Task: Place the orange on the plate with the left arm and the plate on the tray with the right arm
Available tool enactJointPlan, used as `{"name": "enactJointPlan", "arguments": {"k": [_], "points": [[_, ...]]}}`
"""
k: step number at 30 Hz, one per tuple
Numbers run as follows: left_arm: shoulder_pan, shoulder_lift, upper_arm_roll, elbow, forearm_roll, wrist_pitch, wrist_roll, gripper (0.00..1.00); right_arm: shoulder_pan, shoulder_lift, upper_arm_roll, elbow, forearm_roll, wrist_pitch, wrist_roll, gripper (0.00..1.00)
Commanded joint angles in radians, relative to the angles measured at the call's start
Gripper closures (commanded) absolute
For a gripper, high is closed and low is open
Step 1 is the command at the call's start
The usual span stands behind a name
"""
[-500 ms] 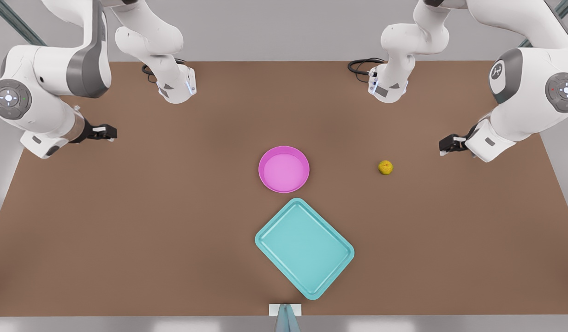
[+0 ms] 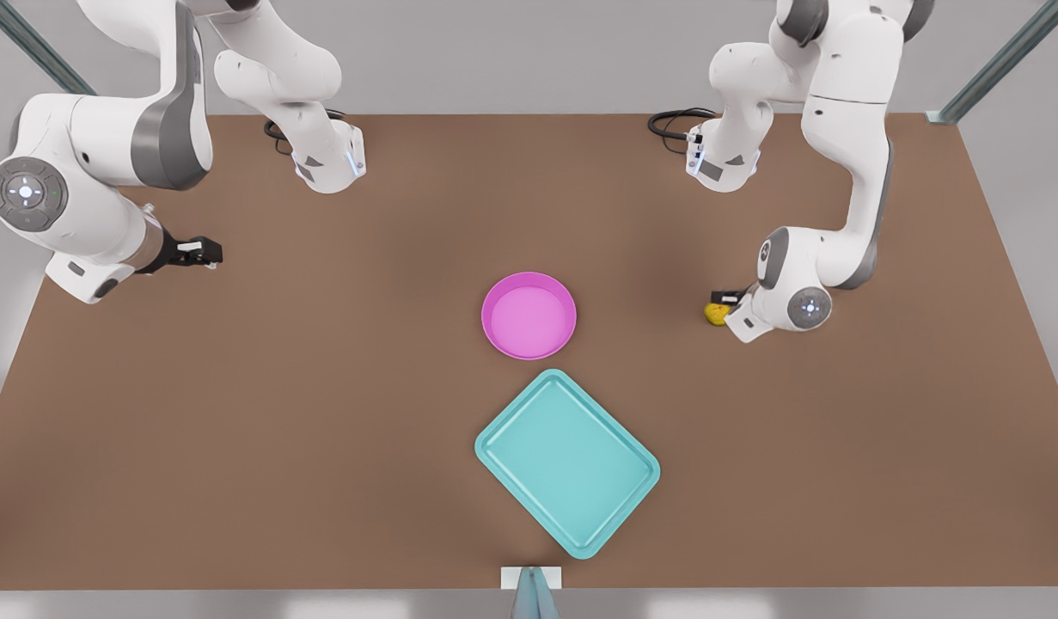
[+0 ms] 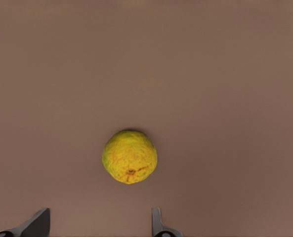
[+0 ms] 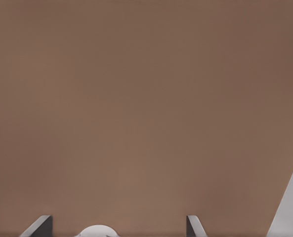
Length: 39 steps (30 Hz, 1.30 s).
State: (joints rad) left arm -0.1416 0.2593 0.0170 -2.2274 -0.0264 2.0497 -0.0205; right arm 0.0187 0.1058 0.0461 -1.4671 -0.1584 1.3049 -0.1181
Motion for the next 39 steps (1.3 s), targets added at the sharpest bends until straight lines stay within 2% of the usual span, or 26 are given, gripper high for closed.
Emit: {"name": "enactJointPlan", "arguments": {"k": [1, 30, 31, 33, 36, 39], "points": [[-0.009, 0.017, 0.0, -0.009, 0.0, 0.256, -0.019, 0.0, 0.0, -0.002, 0.0, -0.006, 0.0, 0.002, -0.021, 0.0], [-0.029, 0.141, 0.001, -0.037, 0.002, 0.244, -0.068, 0.0, 0.0, 0.006, 0.0, -0.032, 0.002, 0.01, -0.014, 0.0], [-0.029, 0.141, 0.001, -0.037, 0.003, 0.242, -0.068, 0.03, -0.002, 0.006, 0.0, -0.032, 0.002, 0.01, -0.014, 0.0], [-0.029, 0.143, 0.001, -0.035, 0.002, 0.24, -0.068, 0.16, 0.0, 0.006, 0.0, -0.032, 0.002, 0.008, -0.014, 0.0], [-0.029, 0.143, 0.001, -0.035, 0.002, 0.239, -0.068, 0.24, -0.002, 0.006, 0.0, -0.032, 0.002, 0.008, -0.014, 0.0], [-0.029, 0.146, 0.001, -0.035, 0.003, 0.242, -0.068, 0.24, -0.002, 0.006, 0.0, -0.033, 0.002, 0.01, -0.014, 0.0]]}}
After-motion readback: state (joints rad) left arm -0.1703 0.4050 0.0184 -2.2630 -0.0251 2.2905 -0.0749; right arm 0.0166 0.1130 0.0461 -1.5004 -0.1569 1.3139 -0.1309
